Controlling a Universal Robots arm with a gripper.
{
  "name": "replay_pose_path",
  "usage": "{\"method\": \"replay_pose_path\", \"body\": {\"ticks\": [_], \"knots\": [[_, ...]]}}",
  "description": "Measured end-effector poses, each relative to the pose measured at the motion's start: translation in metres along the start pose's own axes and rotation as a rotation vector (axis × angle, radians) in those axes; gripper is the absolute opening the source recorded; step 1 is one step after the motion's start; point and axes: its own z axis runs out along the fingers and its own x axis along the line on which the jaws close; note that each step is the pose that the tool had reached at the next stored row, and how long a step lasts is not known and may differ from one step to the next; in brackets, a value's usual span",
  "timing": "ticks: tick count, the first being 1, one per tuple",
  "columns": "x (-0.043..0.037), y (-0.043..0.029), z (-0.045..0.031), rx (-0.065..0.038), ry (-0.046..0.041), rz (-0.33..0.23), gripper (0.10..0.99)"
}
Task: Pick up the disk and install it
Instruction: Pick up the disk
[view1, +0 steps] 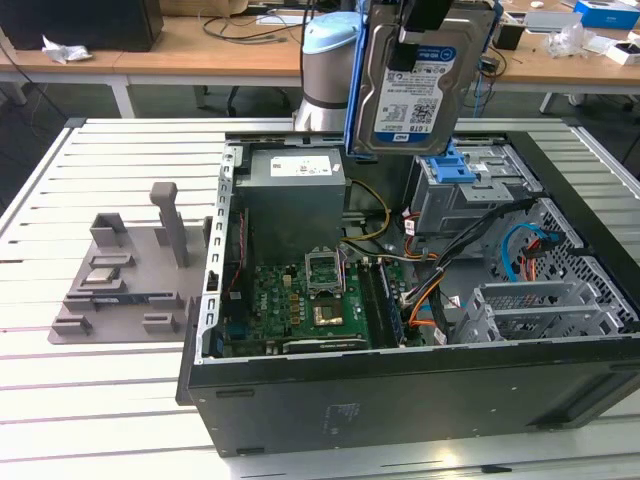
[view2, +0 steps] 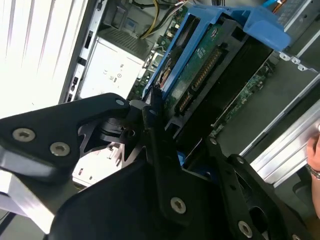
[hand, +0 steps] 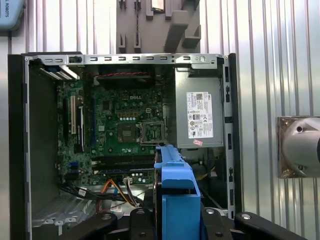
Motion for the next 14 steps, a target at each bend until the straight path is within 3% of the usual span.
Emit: {"method": "replay_pose_path", "body": {"ticks": [14], "knots": [[0.0297, -0.0007, -0.0014, 0.0, 0.0093, 0.0, 0.365]]}}
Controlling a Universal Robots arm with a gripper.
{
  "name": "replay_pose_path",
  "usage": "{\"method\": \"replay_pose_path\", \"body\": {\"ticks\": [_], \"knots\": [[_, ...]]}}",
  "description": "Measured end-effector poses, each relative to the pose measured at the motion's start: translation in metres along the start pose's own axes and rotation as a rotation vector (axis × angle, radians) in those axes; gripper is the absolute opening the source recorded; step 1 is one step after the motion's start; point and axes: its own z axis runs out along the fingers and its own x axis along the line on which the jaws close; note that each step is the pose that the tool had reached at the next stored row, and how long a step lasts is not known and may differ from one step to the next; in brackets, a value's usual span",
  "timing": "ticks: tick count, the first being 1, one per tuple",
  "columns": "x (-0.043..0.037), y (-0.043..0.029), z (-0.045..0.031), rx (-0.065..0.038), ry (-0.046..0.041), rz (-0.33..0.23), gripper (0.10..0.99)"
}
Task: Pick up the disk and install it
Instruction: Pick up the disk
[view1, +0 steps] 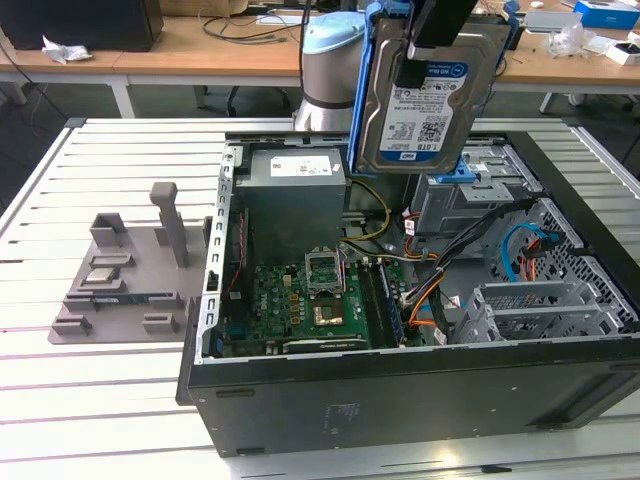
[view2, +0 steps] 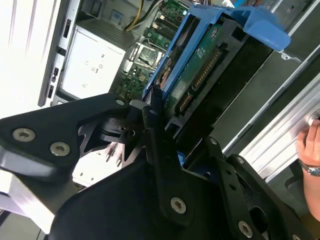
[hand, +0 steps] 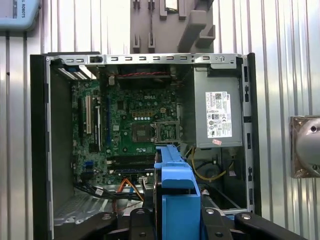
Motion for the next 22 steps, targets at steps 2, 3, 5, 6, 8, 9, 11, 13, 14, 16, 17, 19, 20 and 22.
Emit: {"method": "replay_pose_path", "body": {"ticks": [2, 3, 5, 6, 8, 9, 11, 13, 14, 16, 17, 19, 20, 22], "knots": [[0.0052, -0.0001, -0.0002, 0.0, 0.0018, 0.0, 0.365], [0.0081, -0.0002, -0.0004, 0.0, 0.0029, 0.0, 0.365], [0.0133, -0.0003, -0.0006, 0.0, 0.0048, 0.0, 0.365], [0.0149, -0.0004, -0.0006, 0.0, 0.0053, 0.0, 0.365], [0.0202, -0.0005, -0.0009, 0.0, 0.0073, 0.0, 0.365], [0.0222, -0.0005, -0.0009, 0.0, 0.008, 0.0, 0.365], [0.0265, -0.0007, -0.0011, 0.0, 0.0096, 0.0, 0.365], [0.0295, -0.0008, -0.0012, 0.0, 0.0108, 0.0, 0.365], [0.0311, -0.0008, -0.0013, 0.0, 0.0114, 0.001, 0.365], [0.0361, -0.0009, -0.0015, 0.0, 0.0134, 0.001, 0.365], [0.0375, -0.001, -0.0016, 0.0, 0.014, 0.001, 0.365], [0.0416, -0.001, -0.0018, 0.0, 0.0156, 0.001, 0.365], [0.0433, -0.0011, -0.0018, 0.0, 0.0163, 0.001, 0.365], [0.047, -0.0012, -0.002, 0.0, 0.0179, 0.001, 0.365]]}}
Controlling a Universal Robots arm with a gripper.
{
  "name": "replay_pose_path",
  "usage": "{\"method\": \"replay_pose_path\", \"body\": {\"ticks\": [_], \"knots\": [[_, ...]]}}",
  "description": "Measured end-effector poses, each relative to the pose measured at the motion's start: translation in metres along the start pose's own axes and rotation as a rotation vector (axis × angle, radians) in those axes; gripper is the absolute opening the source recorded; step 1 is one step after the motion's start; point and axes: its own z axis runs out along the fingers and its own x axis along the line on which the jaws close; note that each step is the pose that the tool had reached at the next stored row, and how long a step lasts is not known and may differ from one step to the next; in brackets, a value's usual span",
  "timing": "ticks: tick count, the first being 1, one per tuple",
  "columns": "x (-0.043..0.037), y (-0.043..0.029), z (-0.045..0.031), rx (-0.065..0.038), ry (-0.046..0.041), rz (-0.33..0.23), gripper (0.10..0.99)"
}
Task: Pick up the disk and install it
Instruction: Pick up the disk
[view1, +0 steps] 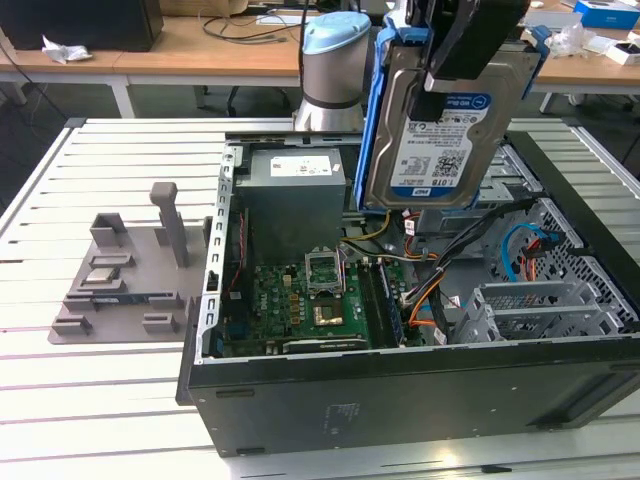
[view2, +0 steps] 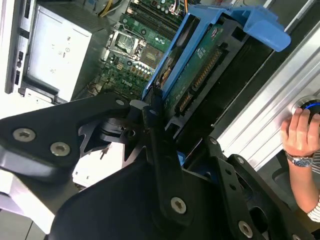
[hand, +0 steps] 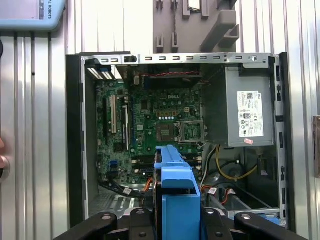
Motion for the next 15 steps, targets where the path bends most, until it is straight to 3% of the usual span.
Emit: {"method": "replay_pose_path", "body": {"ticks": [4, 9, 15], "knots": [[0.0071, -0.0002, -0.0001, 0.0, 0.0022, 0.0, 0.365], [0.0295, -0.0008, -0.0007, 0.0, 0.0064, 0.0, 0.365], [0.0427, -0.0011, -0.001, 0.0, 0.0098, 0.001, 0.365]]}}
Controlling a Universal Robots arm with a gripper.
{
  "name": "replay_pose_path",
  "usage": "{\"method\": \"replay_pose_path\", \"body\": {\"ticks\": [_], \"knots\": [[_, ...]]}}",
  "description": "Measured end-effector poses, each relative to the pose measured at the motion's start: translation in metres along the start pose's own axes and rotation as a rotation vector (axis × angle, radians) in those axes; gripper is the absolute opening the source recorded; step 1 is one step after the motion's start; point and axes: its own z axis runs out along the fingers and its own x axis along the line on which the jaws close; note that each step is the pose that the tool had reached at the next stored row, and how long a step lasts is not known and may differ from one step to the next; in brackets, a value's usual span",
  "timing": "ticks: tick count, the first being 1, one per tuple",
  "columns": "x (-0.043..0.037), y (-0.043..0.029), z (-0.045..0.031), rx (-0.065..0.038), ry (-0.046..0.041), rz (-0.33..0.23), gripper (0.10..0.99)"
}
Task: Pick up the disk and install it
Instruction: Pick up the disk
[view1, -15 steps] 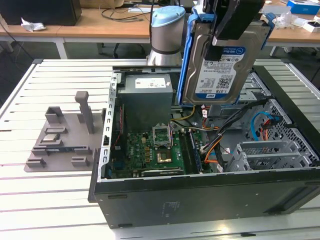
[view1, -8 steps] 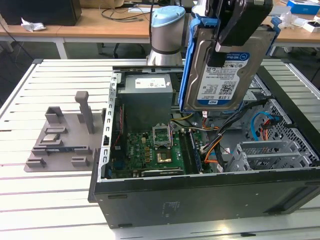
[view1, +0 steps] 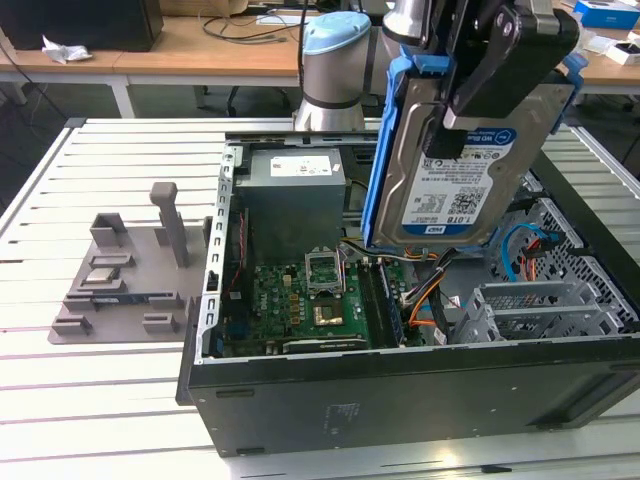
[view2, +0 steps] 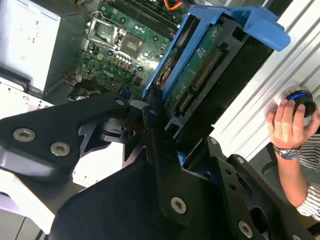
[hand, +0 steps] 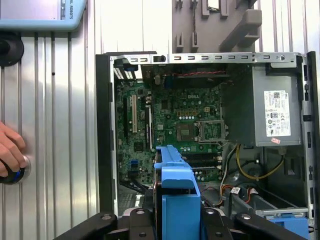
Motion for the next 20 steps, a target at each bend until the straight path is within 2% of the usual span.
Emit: {"method": "replay_pose_path", "body": {"ticks": [4, 7, 20], "knots": [[0.0092, -0.0002, -0.0002, 0.0, 0.0048, 0.0, 0.365], [0.0127, -0.0003, -0.0002, 0.0, 0.0067, 0.0, 0.365], [0.0143, -0.0004, -0.0002, 0.0, 0.0068, 0.0, 0.365]]}}
